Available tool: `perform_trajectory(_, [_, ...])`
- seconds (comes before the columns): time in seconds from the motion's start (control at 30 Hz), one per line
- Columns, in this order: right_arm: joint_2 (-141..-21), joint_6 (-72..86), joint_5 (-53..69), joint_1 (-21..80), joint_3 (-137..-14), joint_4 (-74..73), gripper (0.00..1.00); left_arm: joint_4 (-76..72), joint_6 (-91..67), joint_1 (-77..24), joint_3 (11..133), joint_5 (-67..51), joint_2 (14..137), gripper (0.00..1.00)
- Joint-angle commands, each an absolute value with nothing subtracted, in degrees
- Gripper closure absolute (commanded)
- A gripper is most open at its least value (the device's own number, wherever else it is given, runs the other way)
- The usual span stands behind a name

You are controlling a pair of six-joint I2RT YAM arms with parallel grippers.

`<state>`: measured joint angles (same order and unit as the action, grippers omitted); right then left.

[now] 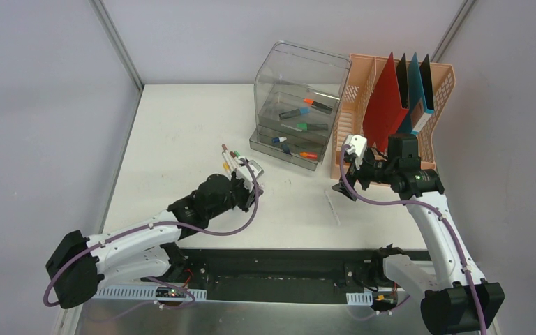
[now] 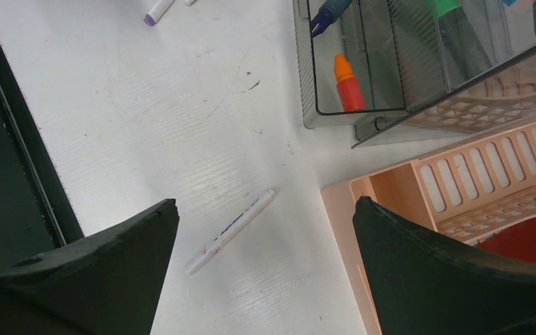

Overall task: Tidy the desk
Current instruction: Pick up the stationery from the center of the board, then place the stationery in the drawer.

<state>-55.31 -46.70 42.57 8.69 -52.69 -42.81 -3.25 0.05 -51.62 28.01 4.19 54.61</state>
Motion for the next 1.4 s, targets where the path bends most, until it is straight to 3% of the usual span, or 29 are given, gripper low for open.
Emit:
perform_trajectory(0.0, [-54.19, -48.06, 44.85, 8.17, -52.6, -42.54, 0.01, -18.31, -7.77, -50.44, 28.74, -2.05, 55.26, 1.0])
perform_trajectory(0.8, [-53.89, -48.27, 45.53, 8.14, -52.73, -42.99, 0.01, -37.7, -27.62, -39.68, 46.69, -15.24, 79.75, 1.0])
perform_trajectory(1.13, [-53.54, -48.36, 45.7, 8.09, -52.82, -43.13, 0.01, -39.7, -47.34, -34.03, 52.8, -10.09, 93.64, 1.0])
perform_trajectory(1.23, [-53.51, -48.39, 45.7, 8.09, -52.82, -43.08, 0.01, -33.11, -52.56, -33.67, 55.87, -4.85, 95.93, 1.0])
perform_trajectory(1.37, [-53.44, -48.38, 45.7, 8.09, -52.82, -43.08, 0.01, -10.45, -59.51, -33.75, 65.05, 3.47, 98.5, 0.99])
